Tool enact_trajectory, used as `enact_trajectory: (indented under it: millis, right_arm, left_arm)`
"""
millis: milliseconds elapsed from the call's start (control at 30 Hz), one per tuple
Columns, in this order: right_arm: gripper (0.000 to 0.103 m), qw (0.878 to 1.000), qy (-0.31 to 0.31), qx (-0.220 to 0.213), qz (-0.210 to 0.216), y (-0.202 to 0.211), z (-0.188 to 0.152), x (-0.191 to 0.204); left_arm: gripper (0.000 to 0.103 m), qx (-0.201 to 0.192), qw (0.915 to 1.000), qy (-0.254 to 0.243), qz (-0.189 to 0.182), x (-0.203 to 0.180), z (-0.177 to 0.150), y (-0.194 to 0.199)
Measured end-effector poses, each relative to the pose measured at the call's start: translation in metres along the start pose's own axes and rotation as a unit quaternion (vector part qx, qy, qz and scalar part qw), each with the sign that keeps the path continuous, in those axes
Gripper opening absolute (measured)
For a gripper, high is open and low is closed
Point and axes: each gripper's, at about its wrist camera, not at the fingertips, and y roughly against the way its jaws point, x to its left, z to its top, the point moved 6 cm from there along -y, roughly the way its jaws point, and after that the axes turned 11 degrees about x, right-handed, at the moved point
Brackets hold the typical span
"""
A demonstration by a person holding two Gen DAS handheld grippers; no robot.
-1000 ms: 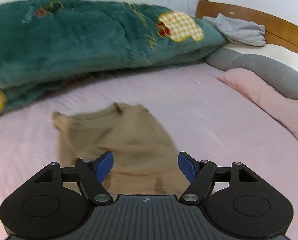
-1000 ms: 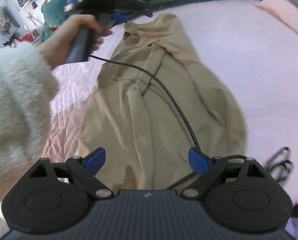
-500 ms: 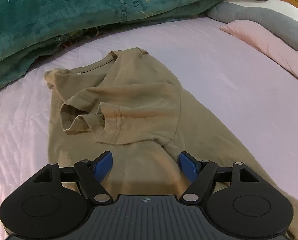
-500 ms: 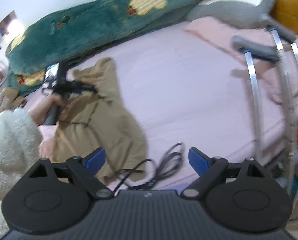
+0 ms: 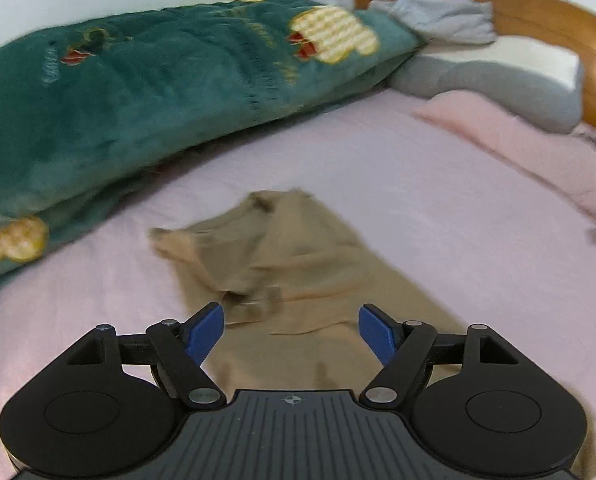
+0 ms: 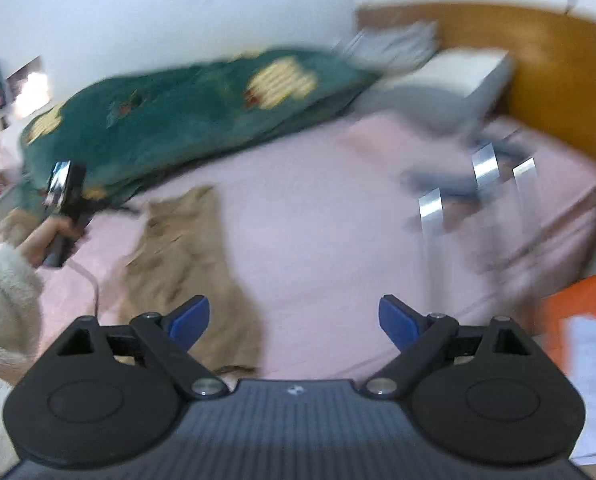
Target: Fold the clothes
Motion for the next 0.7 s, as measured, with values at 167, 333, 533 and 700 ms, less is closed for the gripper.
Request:
enact_trajectory:
  millis: [167, 333, 533, 700]
  right_arm:
    - [0.087, 0.997, -0.012, 0.075, 0.018, -0.170, -0.012, 0.002]
    - [0.070, 0.994, 0.002, 0.113, 0.000, -0.236, -0.028, 0.009]
    - [0.005, 0.993, -0.019, 0.117, 0.023, -0.238, -0.034, 0.008]
    - [0.005, 0.995, 0.071, 0.063, 0.023, -0.197, -0.018, 0.051]
  left_arm:
    - [0.076, 0.020, 0.9976, 0.051, -0.042, -0.024, -0.014, -0.047]
    - [0.076, 0.051, 0.9951, 0.085, -0.008, -0.020, -0.031, -0.089]
    - [0.076, 0.019, 0.9954, 0.086, 0.037, -0.003, -0.044, -0.079]
    - [0.078, 0.010, 0.9960, 0.079, 0.040, 0.006, -0.053, -0.071]
